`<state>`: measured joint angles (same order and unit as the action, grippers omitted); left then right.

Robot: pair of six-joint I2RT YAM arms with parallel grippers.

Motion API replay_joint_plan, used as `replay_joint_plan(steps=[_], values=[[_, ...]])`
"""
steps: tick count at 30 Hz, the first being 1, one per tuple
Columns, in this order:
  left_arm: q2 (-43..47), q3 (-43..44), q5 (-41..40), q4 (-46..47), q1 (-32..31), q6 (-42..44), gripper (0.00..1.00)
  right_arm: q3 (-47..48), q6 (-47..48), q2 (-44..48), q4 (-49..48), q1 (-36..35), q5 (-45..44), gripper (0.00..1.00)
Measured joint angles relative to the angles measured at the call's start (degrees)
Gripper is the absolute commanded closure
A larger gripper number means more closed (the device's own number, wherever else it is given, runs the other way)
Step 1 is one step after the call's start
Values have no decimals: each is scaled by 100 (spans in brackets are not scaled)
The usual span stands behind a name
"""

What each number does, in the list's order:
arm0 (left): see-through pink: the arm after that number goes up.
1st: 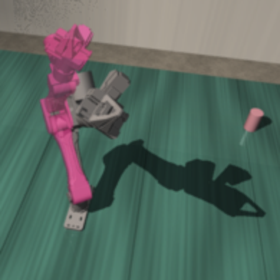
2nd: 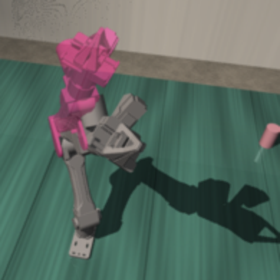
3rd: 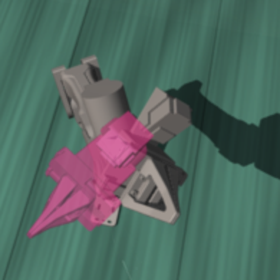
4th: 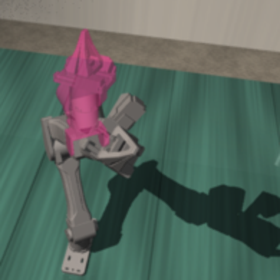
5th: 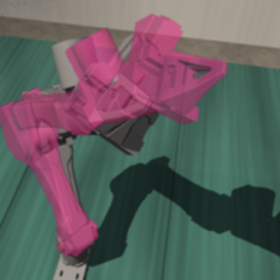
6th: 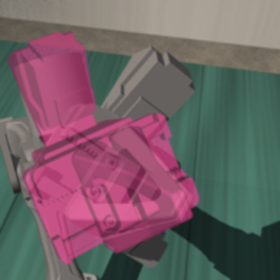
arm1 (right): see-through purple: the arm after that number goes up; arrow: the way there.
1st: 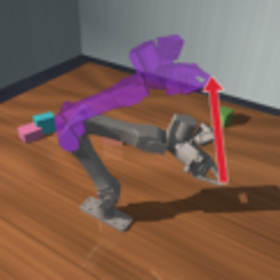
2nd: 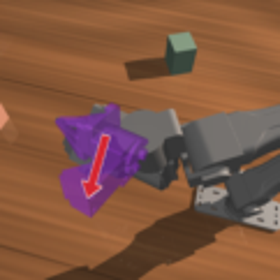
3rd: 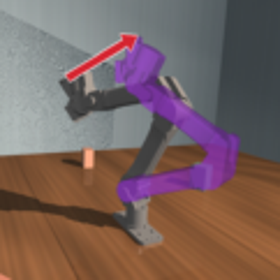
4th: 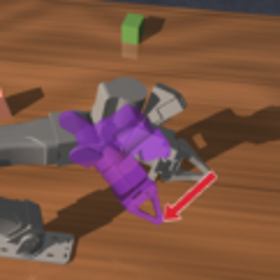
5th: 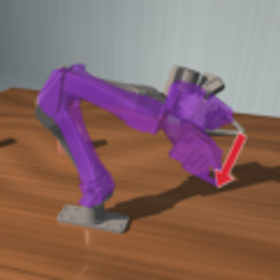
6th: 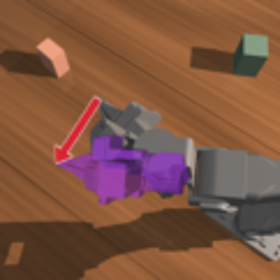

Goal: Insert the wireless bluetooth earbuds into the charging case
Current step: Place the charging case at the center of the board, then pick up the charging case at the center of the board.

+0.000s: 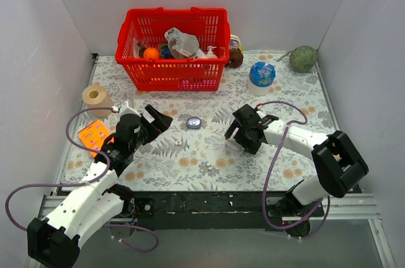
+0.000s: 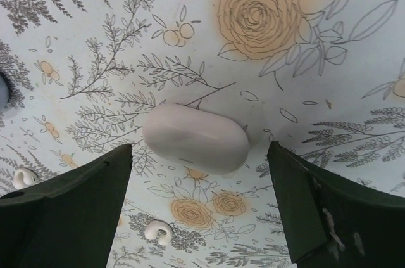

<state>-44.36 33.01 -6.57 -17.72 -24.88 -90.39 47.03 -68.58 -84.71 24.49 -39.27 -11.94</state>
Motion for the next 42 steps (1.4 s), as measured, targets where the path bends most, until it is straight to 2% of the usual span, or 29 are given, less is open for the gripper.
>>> replay_joint_plan(steps=[5,8,16,20,23,31,37,42], values=[[234,-225,389,262,-4,245,2,90,334,295,476,0,-256,3],[2,-138,697,490,-164,597,2,313,870,1019,767,0,-498,3],[-2153,837,874,737,-2179,1810,2,562,3077,3823,686,0,-542,6],[-3425,1816,719,680,-2892,2330,2,518,3744,4625,767,0,-398,6],[-4236,2441,715,621,-3115,2688,2,511,4076,4861,931,0,-310,6],[-6122,4072,859,-39,-3132,3501,2,511,4540,4889,1287,0,-221,6],[-6795,4583,872,-498,-3134,3762,2,511,4653,4924,1314,0,-223,6],[-6961,4592,855,-671,-3134,3807,2,509,4664,4994,1311,0,-232,6]])
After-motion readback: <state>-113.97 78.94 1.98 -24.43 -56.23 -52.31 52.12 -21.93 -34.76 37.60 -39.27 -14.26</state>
